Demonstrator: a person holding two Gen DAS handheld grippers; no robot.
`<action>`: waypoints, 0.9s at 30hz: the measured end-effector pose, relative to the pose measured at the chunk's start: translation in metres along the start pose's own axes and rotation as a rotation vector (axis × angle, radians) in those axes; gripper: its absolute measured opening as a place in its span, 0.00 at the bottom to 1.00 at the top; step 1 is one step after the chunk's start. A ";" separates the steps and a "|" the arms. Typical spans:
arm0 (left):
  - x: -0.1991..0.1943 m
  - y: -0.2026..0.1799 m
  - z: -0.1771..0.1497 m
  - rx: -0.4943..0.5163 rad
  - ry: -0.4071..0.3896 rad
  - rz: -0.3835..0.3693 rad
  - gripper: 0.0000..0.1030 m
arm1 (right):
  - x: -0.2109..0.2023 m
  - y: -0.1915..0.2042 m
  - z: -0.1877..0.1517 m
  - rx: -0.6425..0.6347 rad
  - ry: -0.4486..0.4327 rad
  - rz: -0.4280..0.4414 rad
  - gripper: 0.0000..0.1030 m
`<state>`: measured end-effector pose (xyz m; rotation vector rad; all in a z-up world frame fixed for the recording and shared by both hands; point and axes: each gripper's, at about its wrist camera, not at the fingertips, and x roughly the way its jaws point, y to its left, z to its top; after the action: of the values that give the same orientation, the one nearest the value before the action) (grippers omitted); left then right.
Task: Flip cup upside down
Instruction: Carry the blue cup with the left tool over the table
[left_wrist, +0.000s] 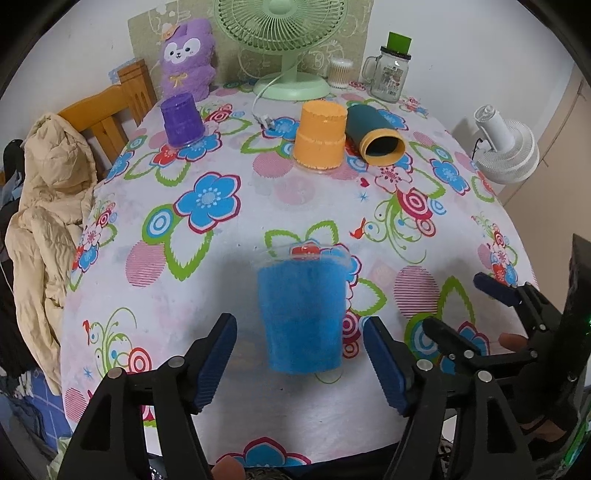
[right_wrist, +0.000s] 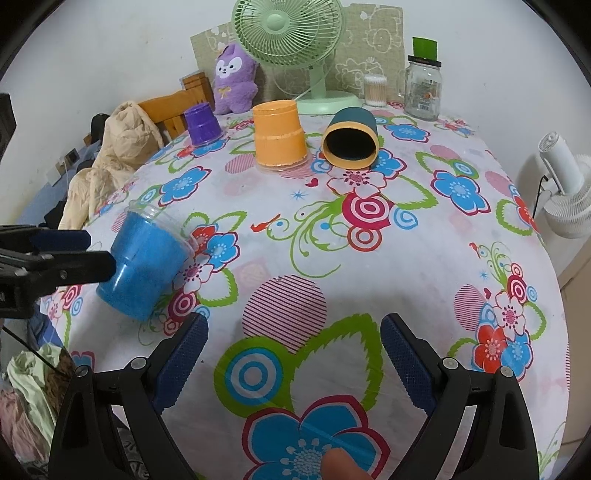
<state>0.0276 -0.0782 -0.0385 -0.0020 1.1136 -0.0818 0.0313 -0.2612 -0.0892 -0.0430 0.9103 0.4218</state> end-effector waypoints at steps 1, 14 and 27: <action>0.002 0.000 -0.001 -0.002 0.003 0.002 0.73 | 0.000 0.000 0.000 0.001 0.001 -0.001 0.93; 0.038 -0.012 -0.013 0.037 0.066 -0.008 0.70 | -0.001 -0.001 0.000 0.000 0.005 -0.006 0.93; 0.037 -0.009 -0.011 0.039 0.075 -0.034 0.54 | 0.002 0.001 0.001 0.001 0.010 -0.006 0.93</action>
<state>0.0333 -0.0895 -0.0758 0.0171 1.1868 -0.1351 0.0329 -0.2594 -0.0899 -0.0475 0.9204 0.4160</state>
